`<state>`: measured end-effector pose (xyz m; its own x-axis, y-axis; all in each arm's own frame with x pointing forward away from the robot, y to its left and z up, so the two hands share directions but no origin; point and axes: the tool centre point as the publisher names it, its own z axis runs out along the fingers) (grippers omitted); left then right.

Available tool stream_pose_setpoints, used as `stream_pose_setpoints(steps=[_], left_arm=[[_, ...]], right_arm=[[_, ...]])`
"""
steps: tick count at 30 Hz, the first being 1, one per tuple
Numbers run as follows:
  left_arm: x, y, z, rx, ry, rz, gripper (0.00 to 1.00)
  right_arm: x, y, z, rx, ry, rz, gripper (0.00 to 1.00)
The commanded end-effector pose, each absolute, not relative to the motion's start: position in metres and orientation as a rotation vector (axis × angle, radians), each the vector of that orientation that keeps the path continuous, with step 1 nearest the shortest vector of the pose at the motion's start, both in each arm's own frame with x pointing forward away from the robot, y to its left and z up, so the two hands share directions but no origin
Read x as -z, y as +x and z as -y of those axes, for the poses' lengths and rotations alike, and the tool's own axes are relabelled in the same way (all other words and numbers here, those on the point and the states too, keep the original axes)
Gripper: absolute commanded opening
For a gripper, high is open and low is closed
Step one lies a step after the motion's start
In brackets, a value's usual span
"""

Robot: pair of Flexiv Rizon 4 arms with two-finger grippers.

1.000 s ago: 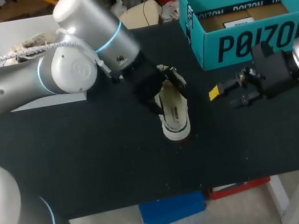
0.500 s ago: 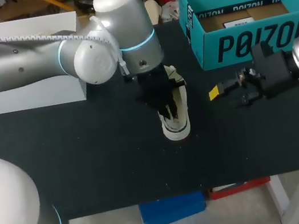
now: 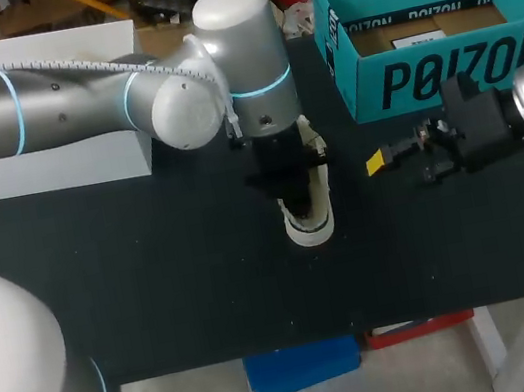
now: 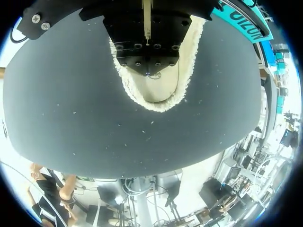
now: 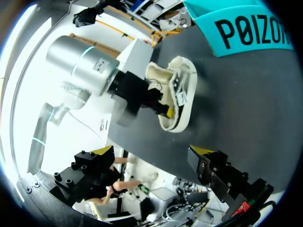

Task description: Take the shoe out of the shoebox, open the shoe tongue, remove and reinsert the insole, then place the shoe into the shoebox

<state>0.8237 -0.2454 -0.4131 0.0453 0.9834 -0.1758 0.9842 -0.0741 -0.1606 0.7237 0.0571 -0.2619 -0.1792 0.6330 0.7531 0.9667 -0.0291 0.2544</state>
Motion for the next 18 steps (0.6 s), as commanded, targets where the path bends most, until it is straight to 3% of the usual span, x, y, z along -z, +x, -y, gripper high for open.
stream_pose_setpoints(steps=[1,10,18], left_arm=[[0.416,0.826,0.255,0.439,2.236,-2.116,0.00],[0.347,0.829,0.244,0.832,1.856,-2.119,0.00],[0.282,0.871,0.230,1.196,1.292,-2.139,0.00]], right_arm=[[0.261,0.724,-0.057,1.074,-1.674,1.838,1.00],[0.261,0.724,-0.057,1.074,-1.674,1.838,1.00],[0.261,0.724,-0.057,1.074,-1.674,1.838,1.00]])
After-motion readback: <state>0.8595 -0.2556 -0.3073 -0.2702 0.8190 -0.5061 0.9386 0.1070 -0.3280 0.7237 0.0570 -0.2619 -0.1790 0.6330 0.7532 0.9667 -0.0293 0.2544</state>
